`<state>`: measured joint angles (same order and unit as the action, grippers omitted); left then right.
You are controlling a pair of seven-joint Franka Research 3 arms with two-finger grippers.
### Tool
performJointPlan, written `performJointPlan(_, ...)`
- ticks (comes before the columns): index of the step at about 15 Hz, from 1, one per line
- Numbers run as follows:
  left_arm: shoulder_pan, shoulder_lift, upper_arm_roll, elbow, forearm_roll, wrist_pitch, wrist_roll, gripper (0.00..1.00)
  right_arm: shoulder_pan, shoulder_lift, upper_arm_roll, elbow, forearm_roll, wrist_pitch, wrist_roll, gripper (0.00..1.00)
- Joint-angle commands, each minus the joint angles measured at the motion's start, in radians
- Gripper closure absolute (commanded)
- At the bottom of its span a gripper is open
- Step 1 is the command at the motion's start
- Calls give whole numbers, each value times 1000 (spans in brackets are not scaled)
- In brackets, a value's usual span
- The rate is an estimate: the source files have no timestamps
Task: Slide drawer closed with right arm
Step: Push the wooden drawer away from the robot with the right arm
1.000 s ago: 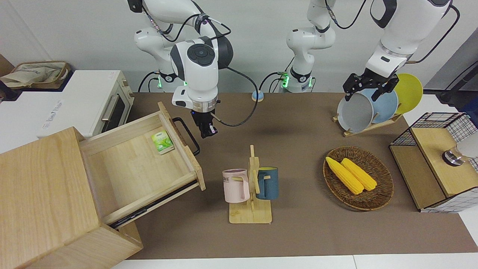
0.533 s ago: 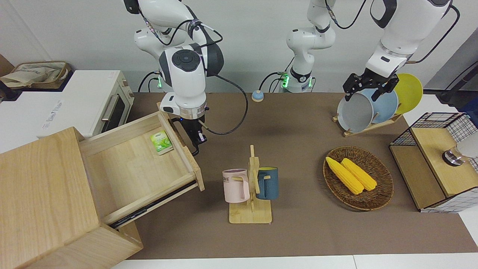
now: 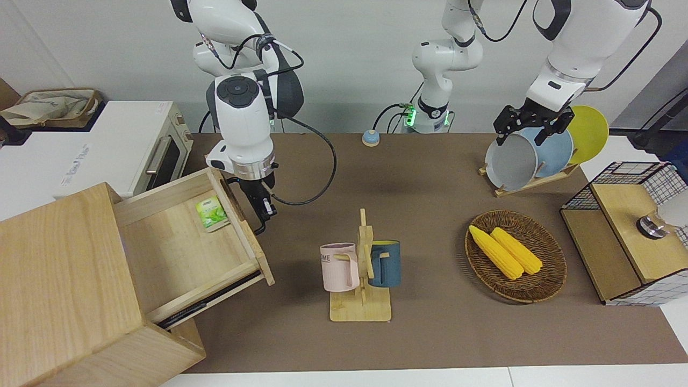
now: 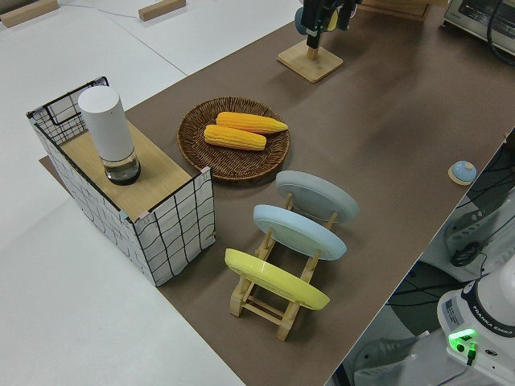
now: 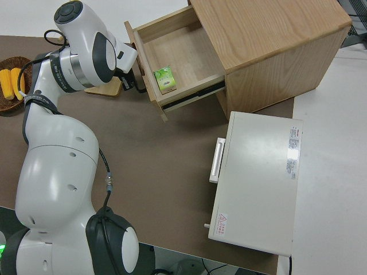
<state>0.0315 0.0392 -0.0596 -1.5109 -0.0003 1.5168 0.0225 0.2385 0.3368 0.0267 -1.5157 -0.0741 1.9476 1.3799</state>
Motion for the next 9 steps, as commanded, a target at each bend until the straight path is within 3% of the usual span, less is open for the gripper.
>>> performJointPlan(1,4,11,-6,26,17,-20,10,7,-53,36,15,38,33,17,-83,1000)
performJointPlan(5,4,11,-6,26,17,-20,10,7,-114,38,18,46,105,17,-234,1000)
performJointPlan(9,4,11,-6,26,17,-20,10,7,-156,45,18,60,106,19,-248,1000)
